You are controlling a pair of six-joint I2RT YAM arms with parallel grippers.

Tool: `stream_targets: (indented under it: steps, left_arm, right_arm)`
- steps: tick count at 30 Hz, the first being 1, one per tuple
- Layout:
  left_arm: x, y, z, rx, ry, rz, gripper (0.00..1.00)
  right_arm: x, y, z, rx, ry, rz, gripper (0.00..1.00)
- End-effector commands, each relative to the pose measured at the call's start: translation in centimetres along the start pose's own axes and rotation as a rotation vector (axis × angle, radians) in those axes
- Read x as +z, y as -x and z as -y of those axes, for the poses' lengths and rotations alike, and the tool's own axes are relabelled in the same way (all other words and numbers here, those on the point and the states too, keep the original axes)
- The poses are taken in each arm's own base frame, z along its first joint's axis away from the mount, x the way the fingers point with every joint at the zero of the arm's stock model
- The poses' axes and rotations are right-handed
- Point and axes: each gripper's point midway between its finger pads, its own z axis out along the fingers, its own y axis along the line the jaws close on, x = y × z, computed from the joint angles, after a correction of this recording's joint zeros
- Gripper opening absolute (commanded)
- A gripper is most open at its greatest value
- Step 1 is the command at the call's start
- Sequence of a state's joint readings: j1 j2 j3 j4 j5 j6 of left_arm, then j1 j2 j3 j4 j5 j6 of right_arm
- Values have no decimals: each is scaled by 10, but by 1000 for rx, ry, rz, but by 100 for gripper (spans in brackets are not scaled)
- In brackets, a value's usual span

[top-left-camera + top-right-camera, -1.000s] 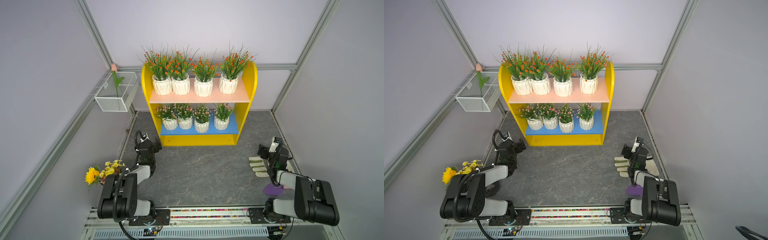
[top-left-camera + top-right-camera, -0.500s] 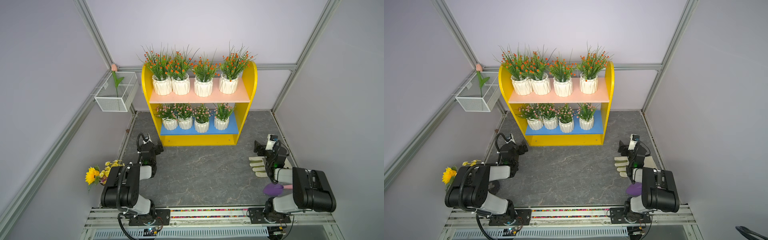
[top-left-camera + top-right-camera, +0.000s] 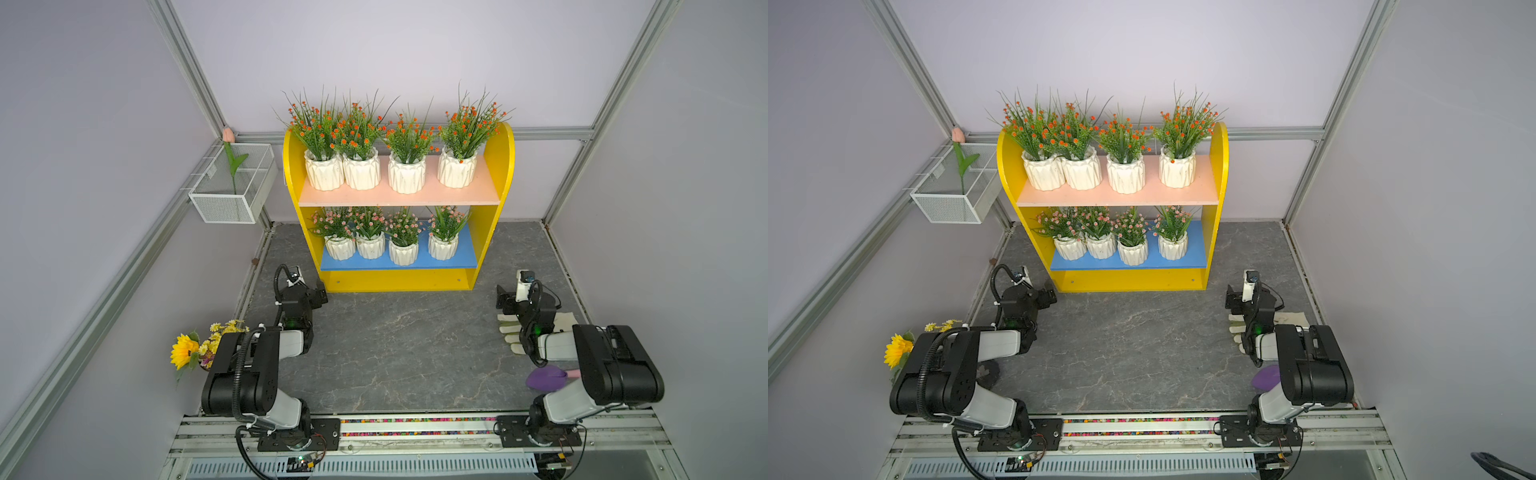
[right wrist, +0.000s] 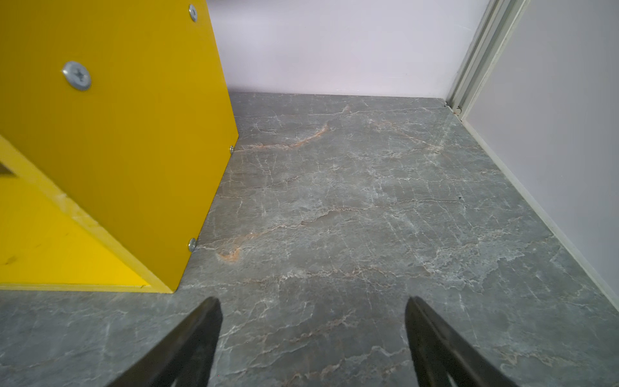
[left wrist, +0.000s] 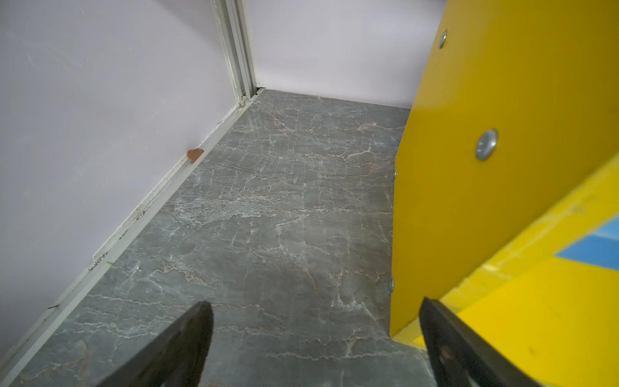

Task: Place the baby's breath potted plants on the rack by color
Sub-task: Reset both arms

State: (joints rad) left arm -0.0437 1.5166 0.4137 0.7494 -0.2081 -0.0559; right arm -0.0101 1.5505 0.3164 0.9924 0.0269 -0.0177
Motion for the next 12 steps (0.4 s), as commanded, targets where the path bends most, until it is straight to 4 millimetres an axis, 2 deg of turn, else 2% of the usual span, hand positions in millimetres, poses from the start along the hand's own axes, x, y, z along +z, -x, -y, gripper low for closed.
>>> stream_targets:
  steps: [1, 9, 12]
  left_arm:
    - [2, 13, 2, 4, -9, 28, 99]
    - [2, 13, 2, 4, -9, 28, 99]
    - [2, 13, 2, 5, -9, 27, 99]
  right_arm:
    - [4, 9, 0, -33, -7, 15, 89]
    - [7, 8, -6, -37, 33, 4, 88]
    - [6, 9, -2, -18, 35, 7, 88]
